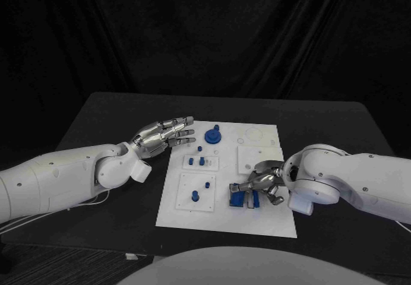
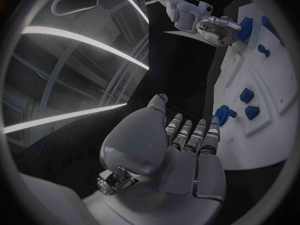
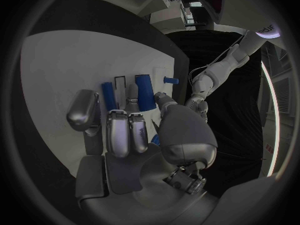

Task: Assemble the parts on the task board

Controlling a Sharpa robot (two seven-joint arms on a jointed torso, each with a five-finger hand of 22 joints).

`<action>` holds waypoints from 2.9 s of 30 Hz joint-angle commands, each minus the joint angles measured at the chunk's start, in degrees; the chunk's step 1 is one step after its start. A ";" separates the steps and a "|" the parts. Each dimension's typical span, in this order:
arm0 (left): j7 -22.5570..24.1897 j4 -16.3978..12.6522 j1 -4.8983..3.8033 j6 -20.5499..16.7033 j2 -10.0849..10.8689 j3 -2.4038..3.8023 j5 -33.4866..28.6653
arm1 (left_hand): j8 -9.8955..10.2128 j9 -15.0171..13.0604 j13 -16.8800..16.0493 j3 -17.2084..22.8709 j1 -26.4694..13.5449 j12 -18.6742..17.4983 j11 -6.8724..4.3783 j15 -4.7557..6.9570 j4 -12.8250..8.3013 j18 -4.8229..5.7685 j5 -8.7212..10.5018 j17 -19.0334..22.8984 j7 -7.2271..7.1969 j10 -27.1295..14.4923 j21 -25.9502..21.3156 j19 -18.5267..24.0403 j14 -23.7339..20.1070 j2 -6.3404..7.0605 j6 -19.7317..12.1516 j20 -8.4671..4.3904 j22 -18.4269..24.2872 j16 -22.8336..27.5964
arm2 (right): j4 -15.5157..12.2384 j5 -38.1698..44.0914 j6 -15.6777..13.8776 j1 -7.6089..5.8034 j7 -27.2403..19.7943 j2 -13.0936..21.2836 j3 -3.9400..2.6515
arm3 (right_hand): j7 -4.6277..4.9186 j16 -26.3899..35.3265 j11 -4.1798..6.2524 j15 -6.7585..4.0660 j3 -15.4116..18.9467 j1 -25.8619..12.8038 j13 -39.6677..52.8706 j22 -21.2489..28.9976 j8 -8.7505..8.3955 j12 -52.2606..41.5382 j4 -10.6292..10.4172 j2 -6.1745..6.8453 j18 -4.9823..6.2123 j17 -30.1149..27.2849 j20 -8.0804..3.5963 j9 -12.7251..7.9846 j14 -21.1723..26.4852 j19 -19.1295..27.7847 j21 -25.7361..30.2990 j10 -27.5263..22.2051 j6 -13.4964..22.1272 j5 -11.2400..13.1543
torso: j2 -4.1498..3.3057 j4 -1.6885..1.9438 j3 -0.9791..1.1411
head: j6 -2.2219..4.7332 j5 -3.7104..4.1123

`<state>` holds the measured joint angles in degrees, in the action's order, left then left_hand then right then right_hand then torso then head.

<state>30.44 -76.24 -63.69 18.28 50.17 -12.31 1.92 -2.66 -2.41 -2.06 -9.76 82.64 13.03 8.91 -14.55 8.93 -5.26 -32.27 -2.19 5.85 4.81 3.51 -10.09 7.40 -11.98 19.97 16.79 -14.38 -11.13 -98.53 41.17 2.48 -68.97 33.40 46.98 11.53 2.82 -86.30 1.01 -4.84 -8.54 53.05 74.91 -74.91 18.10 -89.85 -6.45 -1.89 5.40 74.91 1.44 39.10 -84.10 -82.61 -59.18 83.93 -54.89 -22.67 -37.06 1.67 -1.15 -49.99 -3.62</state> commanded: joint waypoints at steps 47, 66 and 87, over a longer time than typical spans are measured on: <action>0.49 -0.65 0.54 0.54 0.72 0.06 -0.14 | -1.45 -0.54 -0.20 1.51 0.32 1.24 -0.93 -0.18 -1.35 0.60 -0.53 -0.08 2.78 0.30 0.10 -0.60 0.65 -0.38 3.63 -0.01 0.25 -1.13 | -11.10 23.15 -20.33 -3.99 -22.70 9.95 0.38 | 0.41 -0.53 0.26 -0.14 13.31 13.46 15.09 -7.46 16.95 -0.15 0.01 0.02 0.17 3.98 -0.64 22.99 -4.02 -0.64 0.46 6.07 18.01 6.85 | -0.03 0.01 -0.01 | -0.01 -0.88; 2.67 -1.54 0.58 0.39 1.61 0.06 -0.13 | -1.58 -0.48 -0.34 1.86 0.25 2.26 -0.31 -0.20 -1.97 0.45 -1.08 -0.15 2.41 1.05 0.25 -0.99 1.07 -0.06 3.59 -0.02 0.13 -1.67 | -12.79 69.52 -28.23 9.25 -13.57 10.40 0.38 | 3.99 1.15 -1.59 1.49 14.15 17.96 15.09 -6.62 13.09 -0.15 -7.29 7.77 0.62 -0.31 1.16 8.53 -3.19 0.03 4.47 6.07 37.42 10.15 | 0.02 0.02 -0.01 | -0.01 -1.03; 2.02 -1.16 0.73 0.95 1.35 0.06 -0.13 | -1.62 -0.48 -0.33 1.99 0.21 2.29 -0.30 -0.17 -2.10 0.45 -1.23 -0.13 2.60 1.10 0.20 -0.87 1.02 -0.07 3.67 -0.02 0.34 -1.63 | -11.55 72.68 -26.04 11.88 -8.55 8.68 0.39 | 3.69 2.03 -2.35 1.97 15.52 12.89 15.09 -5.94 25.73 -0.15 -10.65 13.16 1.16 -2.40 1.55 9.82 -2.78 0.63 8.14 6.07 40.57 18.70 | -0.03 0.00 -0.01 | -0.01 -0.96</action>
<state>31.65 -77.32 -63.03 18.59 51.64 -12.30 1.93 -4.09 -2.87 -2.32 -7.94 82.87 15.03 8.72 -14.74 7.11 -5.26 -33.33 -2.25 8.50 5.43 3.51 -10.51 8.01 -12.21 23.45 16.79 -14.13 -12.41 -110.11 112.38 -23.49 -57.24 22.48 55.67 11.92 6.55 -84.56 -0.87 -3.27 7.20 65.95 74.91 -74.92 43.67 -89.85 -17.14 11.68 5.44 72.52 2.58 48.85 -84.04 -82.11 -51.18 83.97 -14.72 -3.94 -37.06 1.68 -1.15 -49.99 -4.52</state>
